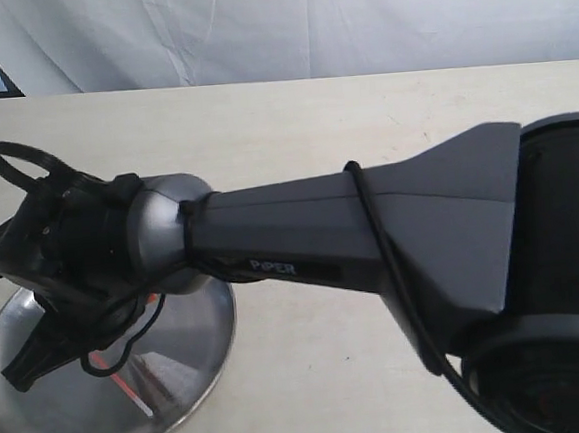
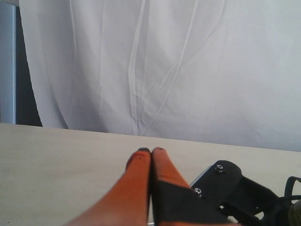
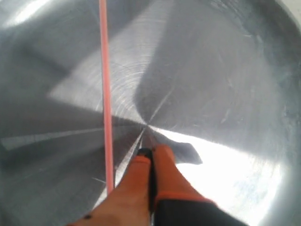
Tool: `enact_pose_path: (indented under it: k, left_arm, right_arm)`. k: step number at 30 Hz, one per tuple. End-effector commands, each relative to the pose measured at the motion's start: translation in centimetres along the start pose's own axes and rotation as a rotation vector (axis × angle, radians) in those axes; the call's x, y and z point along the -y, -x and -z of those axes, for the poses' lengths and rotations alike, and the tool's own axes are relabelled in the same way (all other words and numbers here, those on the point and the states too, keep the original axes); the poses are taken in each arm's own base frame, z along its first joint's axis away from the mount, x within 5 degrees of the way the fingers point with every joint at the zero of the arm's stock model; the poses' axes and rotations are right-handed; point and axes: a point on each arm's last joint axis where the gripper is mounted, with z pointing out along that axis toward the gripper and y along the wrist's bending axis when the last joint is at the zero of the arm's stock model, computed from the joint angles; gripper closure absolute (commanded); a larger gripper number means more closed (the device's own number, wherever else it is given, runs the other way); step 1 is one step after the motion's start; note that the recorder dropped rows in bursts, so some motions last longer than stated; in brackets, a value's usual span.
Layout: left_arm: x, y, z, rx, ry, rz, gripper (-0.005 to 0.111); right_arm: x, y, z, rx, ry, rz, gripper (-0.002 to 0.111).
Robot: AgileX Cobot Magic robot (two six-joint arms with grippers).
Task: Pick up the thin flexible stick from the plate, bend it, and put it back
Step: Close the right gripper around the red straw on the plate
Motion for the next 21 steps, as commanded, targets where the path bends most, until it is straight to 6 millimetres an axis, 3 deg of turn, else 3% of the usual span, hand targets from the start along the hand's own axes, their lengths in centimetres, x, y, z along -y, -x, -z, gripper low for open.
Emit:
enact_pose_path:
  k: [1,3,7,9,21]
  left_arm:
    - [0.0,-0.1,0.0,-0.001,0.002,0.001,0.107]
    - [0.0,-0.1,0.0,-0.001,0.002,0.001,0.107]
    - [0.0,-0.1,0.0,-0.001,0.002,0.001,0.107]
    - [0.0,-0.1,0.0,-0.001,0.002,0.001,0.107]
    - [0.0,-0.1,0.0,-0.001,0.002,0.001,0.107]
  right_arm:
    - [-0.2,-0.3,-0.5,-0.018,0.029,-0.015,0.105]
    - [-0.4,-0.3,-0.5,-0.017,0.046,-0.006,0.095]
    - [-0.7,-0.4,-0.5,-0.032,0.079,0.004,0.062]
    - [-0.7,-0.5,-0.6,-0.037,0.078,0.005,0.053]
    - [-1.2,-2.1,-3.1,-0.159,0.089,-0.007,0.053]
